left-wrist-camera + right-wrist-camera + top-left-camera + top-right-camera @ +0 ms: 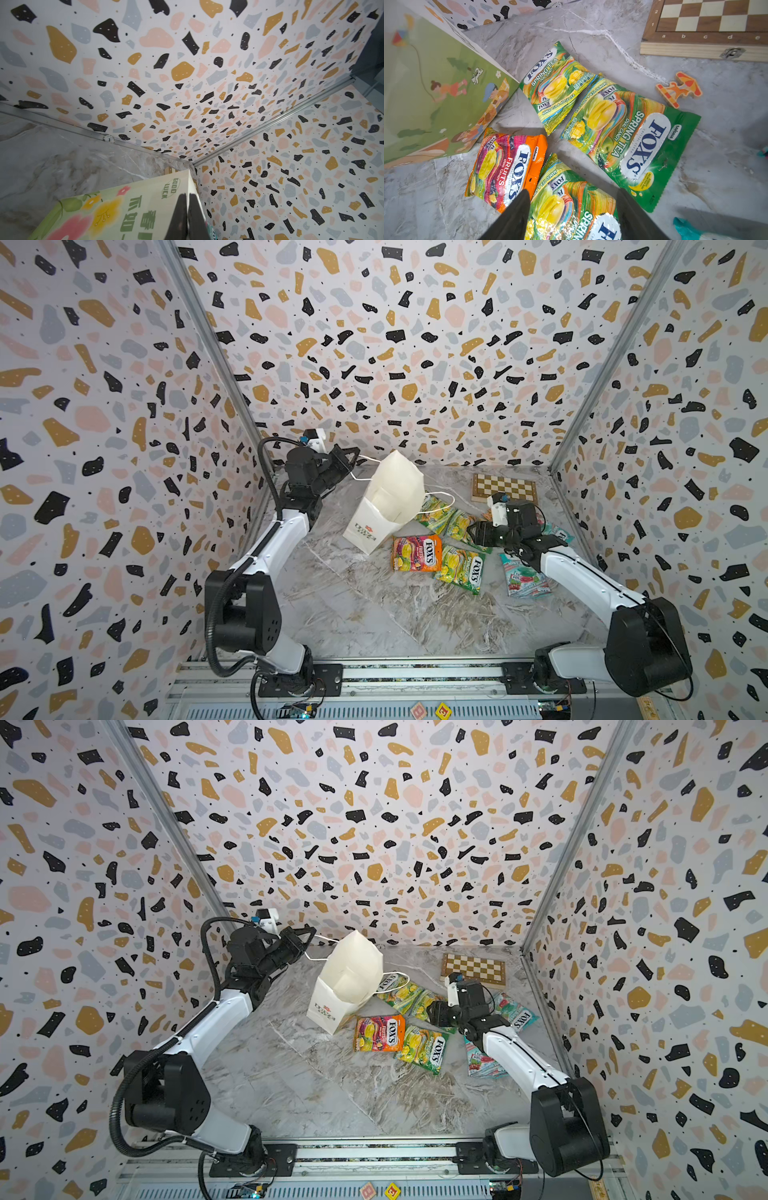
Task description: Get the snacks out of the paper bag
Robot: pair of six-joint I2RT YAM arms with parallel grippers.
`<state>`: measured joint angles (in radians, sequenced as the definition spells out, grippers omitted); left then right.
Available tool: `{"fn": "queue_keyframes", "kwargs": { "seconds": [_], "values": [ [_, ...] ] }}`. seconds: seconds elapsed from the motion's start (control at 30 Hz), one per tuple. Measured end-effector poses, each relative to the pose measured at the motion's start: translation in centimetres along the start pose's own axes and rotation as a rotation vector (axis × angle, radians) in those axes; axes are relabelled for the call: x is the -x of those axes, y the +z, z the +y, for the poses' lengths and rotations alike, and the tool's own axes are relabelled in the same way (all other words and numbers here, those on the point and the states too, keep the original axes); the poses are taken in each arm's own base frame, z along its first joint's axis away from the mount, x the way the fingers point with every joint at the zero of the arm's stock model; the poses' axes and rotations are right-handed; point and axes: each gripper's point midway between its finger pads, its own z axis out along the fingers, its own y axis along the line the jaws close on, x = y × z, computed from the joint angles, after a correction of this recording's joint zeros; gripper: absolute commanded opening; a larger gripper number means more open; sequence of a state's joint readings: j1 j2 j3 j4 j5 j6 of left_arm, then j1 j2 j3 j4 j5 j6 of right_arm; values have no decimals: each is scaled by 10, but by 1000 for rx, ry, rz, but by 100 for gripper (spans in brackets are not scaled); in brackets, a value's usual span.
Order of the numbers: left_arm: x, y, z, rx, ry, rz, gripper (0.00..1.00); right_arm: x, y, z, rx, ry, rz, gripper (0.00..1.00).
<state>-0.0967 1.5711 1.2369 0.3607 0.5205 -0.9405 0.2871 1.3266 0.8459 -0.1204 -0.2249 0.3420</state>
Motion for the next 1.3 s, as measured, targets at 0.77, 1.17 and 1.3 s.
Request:
{"fn": "queue_keyframes", "kwargs": {
  "seconds": [0.77,1.17,1.3],
  "values": [
    [61,-22,99,266,118,-23,71,1,-5,-1,-8,1,-5,68],
    [89,-56,79,394,286,-66,100,2,-16,-20,-106,9,-42,68],
    [104,-87,57,481,361,-149,100,8,-26,-39,-221,12,-93,69]
  ]
}}
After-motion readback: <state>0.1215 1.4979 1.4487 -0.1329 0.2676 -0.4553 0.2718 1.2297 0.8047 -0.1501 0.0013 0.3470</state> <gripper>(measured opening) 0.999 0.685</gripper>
